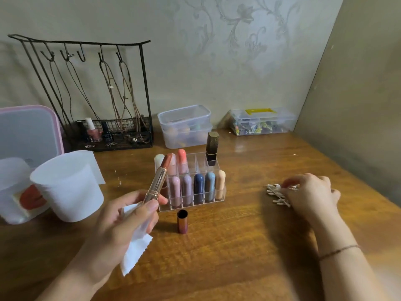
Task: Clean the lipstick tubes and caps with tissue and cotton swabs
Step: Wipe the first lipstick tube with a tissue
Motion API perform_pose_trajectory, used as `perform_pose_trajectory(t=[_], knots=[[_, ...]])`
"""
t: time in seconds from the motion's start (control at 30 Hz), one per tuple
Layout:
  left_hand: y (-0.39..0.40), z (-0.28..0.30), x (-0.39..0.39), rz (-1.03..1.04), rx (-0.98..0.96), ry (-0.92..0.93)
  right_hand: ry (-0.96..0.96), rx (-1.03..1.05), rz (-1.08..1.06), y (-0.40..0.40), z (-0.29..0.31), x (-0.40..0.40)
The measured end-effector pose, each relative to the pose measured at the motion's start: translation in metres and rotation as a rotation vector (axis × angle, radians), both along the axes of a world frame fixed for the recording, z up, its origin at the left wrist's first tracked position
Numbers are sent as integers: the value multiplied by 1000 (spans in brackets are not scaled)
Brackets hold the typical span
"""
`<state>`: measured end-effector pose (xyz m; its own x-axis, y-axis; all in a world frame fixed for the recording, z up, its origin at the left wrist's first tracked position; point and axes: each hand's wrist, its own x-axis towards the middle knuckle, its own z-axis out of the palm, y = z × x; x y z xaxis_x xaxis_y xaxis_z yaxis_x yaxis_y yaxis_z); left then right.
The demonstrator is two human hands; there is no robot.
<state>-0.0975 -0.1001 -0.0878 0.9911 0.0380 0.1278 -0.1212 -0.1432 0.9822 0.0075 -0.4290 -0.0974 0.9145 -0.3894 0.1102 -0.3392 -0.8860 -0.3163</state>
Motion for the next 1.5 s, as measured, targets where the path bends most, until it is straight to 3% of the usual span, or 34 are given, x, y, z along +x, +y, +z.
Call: perform_pose_trajectory(t=[0.23, 0.47, 0.63, 0.8, 0.9, 1.0, 1.3, 1.5], knots=[[0, 0, 1, -7, -22, 11, 9, 49, 4, 2, -4, 5], [-4, 4, 1, 49, -90, 37, -518, 189, 131, 15, 3, 1], [-3, 6, 0, 19, -75, 61, -781, 331, 475, 73, 35, -23], [0, 6, 0, 29, -199, 34, -816, 434, 949, 151, 43, -56], [3, 3, 1, 99, -213, 54, -850, 486, 943, 167, 23, -57], [4, 4, 0, 74, -166, 11, -751, 544, 944, 168, 12, -54], [3, 4, 0, 14, 4, -105, -712, 495, 932, 172, 10, -55], [3, 1, 3, 42, -32, -74, -677, 479, 1016, 173, 9, -60]])
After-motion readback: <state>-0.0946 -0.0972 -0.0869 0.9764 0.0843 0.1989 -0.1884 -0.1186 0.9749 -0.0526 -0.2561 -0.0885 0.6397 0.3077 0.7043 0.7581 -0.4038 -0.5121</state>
